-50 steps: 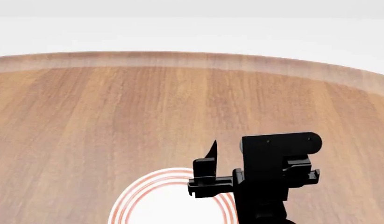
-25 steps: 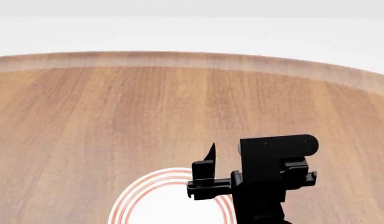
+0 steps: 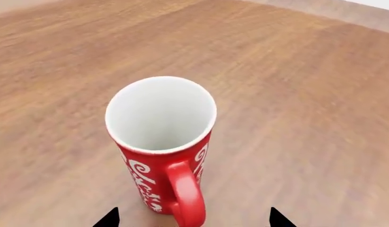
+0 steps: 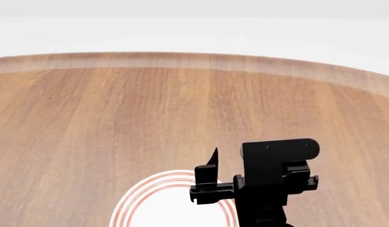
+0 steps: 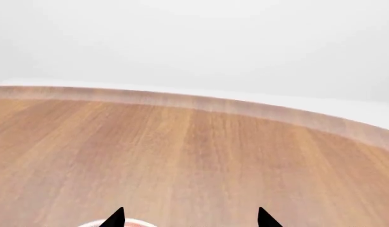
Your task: Pick up the red mug and put it on the plate
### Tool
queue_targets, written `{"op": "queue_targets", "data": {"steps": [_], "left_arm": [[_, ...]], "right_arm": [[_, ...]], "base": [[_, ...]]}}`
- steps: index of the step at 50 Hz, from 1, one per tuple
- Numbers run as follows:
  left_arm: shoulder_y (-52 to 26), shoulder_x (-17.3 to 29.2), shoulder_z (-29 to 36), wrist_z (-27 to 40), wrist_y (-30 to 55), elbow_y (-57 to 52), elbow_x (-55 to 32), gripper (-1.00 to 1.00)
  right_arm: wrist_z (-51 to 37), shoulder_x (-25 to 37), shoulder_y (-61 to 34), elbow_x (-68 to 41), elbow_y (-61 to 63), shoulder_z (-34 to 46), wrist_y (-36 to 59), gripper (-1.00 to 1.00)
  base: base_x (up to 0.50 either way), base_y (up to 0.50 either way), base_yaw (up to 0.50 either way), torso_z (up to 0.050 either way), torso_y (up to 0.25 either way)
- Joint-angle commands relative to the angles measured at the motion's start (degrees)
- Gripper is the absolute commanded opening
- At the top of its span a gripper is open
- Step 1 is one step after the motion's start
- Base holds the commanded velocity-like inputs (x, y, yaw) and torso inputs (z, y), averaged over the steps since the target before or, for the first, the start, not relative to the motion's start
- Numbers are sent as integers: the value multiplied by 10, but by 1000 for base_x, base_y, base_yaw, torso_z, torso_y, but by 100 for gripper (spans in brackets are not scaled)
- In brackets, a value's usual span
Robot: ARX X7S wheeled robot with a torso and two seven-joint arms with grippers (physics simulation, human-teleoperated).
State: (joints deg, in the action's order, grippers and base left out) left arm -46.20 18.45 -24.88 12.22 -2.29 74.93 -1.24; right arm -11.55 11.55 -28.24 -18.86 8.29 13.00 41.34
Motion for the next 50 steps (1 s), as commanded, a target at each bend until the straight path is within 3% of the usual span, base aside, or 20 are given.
{"op": "queue_targets", "data": {"steps": [1,10,11,39,50], "left_arm": [[1,4,-15,8,9,1,5,100],[4,4,-21,5,8,1,9,100],[4,4,-21,5,7,1,10,-100],[-3,1,-7,-11,1,1,15,-100],[-48,-22,57,-49,-3,0,45,-100]], "right_arm": [[1,0,-2,-1,-16,4,-10,100],[-1,0,-4,0,-19,9,-11,100],[-1,0,-4,0,-20,10,-12,100],[-4,2,-5,-2,-34,21,-22,100],[-6,2,-3,-6,-31,23,-22,100]], "base": [[0,0,0,0,0],[0,0,0,0,0],[0,0,0,0,0],[0,0,0,0,0],[0,0,0,0,0]]}}
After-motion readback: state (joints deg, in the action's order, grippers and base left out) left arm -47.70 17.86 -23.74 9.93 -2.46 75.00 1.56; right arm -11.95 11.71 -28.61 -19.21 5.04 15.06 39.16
